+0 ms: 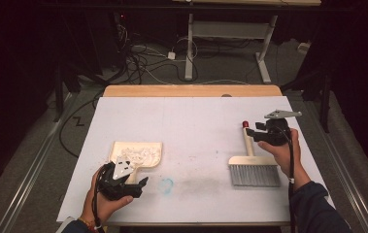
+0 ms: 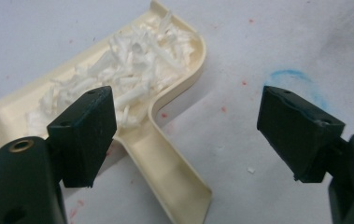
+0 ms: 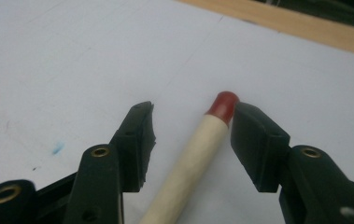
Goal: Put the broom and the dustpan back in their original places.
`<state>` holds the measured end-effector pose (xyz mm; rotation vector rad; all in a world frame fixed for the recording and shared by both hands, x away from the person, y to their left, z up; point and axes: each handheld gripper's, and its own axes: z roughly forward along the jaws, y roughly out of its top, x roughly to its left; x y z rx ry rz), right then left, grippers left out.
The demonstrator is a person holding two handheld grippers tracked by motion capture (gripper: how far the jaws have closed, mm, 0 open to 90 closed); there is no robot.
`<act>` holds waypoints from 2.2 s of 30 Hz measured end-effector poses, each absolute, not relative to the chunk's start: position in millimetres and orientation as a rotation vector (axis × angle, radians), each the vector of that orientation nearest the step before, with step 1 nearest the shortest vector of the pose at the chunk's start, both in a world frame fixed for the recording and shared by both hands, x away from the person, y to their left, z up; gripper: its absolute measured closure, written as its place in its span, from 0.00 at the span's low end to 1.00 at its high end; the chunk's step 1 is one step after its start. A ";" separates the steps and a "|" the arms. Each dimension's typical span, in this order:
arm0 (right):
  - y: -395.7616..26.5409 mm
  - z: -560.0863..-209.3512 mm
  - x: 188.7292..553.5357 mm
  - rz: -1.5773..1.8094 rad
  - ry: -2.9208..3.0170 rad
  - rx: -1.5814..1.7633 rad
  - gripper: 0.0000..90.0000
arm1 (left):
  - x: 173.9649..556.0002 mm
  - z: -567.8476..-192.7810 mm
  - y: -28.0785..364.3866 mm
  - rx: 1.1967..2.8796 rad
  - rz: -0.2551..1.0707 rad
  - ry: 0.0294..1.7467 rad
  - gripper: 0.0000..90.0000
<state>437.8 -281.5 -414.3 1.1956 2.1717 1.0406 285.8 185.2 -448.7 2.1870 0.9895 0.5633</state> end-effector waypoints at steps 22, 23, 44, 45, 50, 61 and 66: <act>-265.7 -391.9 394.9 1.112 2.006 0.916 0.28 | 284.4 -461.0 173.4 2.174 0.642 0.906 0.21; -266.5 -391.4 391.8 1.121 1.998 0.910 0.27 | 284.6 -461.2 173.2 2.174 0.645 0.905 0.21; -273.6 -389.4 343.2 1.203 1.931 0.809 0.21 | 283.0 -459.0 172.2 2.174 0.714 0.873 0.21; -274.7 -390.0 340.9 1.207 1.933 0.805 0.21 | 283.2 -459.2 171.8 2.180 0.711 0.871 0.21; -280.4 -393.9 327.8 1.199 1.921 0.808 0.21 | 282.8 -459.3 169.8 2.188 0.727 0.866 0.21; -284.5 -414.0 306.4 1.163 1.941 0.790 0.21 | 283.4 -460.4 166.6 2.198 0.728 0.848 0.21; -284.4 -423.2 296.9 1.166 1.946 0.770 0.21 | 281.2 -460.9 164.7 2.208 0.726 0.836 0.21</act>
